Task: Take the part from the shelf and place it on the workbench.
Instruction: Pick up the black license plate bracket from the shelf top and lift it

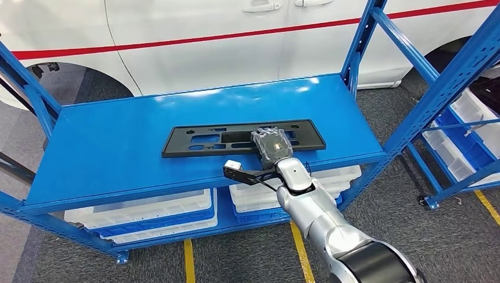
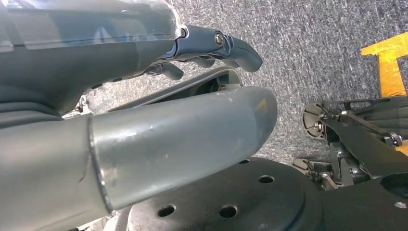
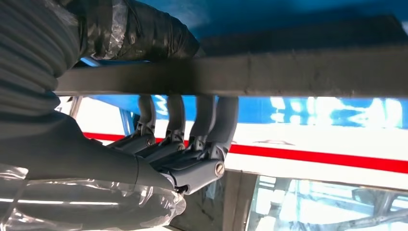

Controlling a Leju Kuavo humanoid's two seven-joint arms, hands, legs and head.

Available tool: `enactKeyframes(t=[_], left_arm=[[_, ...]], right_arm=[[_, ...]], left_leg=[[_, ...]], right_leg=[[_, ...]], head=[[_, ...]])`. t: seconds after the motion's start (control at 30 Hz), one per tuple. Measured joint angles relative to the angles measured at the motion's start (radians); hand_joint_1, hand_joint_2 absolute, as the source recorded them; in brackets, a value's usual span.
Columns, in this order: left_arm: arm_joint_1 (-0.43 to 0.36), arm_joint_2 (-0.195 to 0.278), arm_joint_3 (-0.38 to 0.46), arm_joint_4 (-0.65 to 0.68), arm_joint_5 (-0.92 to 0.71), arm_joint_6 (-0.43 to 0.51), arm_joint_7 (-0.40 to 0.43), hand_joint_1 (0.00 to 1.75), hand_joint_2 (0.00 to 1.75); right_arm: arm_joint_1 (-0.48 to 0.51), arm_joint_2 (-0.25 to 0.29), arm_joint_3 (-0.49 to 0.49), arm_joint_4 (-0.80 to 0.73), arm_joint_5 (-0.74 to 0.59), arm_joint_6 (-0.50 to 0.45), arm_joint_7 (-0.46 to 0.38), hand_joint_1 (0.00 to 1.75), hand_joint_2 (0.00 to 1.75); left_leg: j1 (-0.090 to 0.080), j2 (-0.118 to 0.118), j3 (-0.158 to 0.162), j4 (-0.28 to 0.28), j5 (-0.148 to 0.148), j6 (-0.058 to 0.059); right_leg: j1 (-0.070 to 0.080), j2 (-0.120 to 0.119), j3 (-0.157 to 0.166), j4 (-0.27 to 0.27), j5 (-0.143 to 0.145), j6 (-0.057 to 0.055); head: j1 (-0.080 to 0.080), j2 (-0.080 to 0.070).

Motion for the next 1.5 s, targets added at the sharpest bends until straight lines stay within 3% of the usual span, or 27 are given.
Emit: enactKeyframes(t=[0.23, 0.37, 0.97, 1.0, 1.13, 1.5], left_arm=[[0.000, 0.000, 0.000, 0.000, 0.000, 0.000, 0.000, 0.00, 0.00], [0.000, 0.000, 0.000, 0.000, 0.000, 0.000, 0.000, 0.00, 0.00], [0.000, -0.004, 0.000, 0.000, -0.019, 0.003, 0.007, 0.00, 0.00], [0.000, -0.004, 0.000, 0.000, -0.020, 0.003, 0.008, 0.00, 0.00], [0.000, -0.005, 0.000, 0.000, -0.022, 0.003, 0.010, 0.00, 0.00], [0.000, -0.005, 0.000, 0.000, -0.023, 0.003, 0.009, 0.00, 0.00]], right_arm=[[-0.001, -0.001, -0.003, 0.001, 0.001, -0.007, 0.000, 1.36, 1.75], [0.001, -0.003, -0.003, 0.003, 0.002, -0.007, 0.000, 0.03, 1.75], [0.011, -0.004, -0.008, 0.007, 0.024, -0.023, 0.000, 0.00, 1.75], [0.011, -0.004, -0.008, 0.007, 0.025, -0.023, 0.000, 0.03, 1.75], [0.013, -0.004, -0.008, 0.007, 0.029, -0.018, -0.002, 1.73, 1.75], [0.022, -0.004, -0.008, 0.009, 0.026, -0.008, -0.019, 1.75, 1.75]], left_leg=[[0.000, 0.000, 0.001, 0.000, 0.000, 0.000], [0.000, 0.000, 0.001, 0.000, 0.000, 0.000], [0.000, 0.000, 0.001, 0.000, 0.000, 0.000], [0.000, 0.000, 0.002, 0.000, 0.000, 0.000], [0.000, 0.000, 0.002, 0.000, 0.000, 0.000], [0.000, 0.000, 0.002, 0.000, 0.000, 0.000]], right_leg=[[0.000, 0.000, 0.001, 0.000, 0.000, 0.000], [0.000, 0.000, 0.001, 0.000, 0.000, 0.000], [0.000, 0.000, 0.001, 0.000, 0.000, 0.000], [0.000, 0.000, 0.001, 0.000, 0.000, 0.000], [0.000, 0.000, 0.002, 0.000, 0.000, 0.000], [0.000, 0.000, 0.002, 0.000, 0.000, 0.000]], head=[[0.000, 0.000], [0.000, 0.000], [0.000, 0.000], [0.000, 0.000], [0.000, 0.000], [0.000, 0.000]])
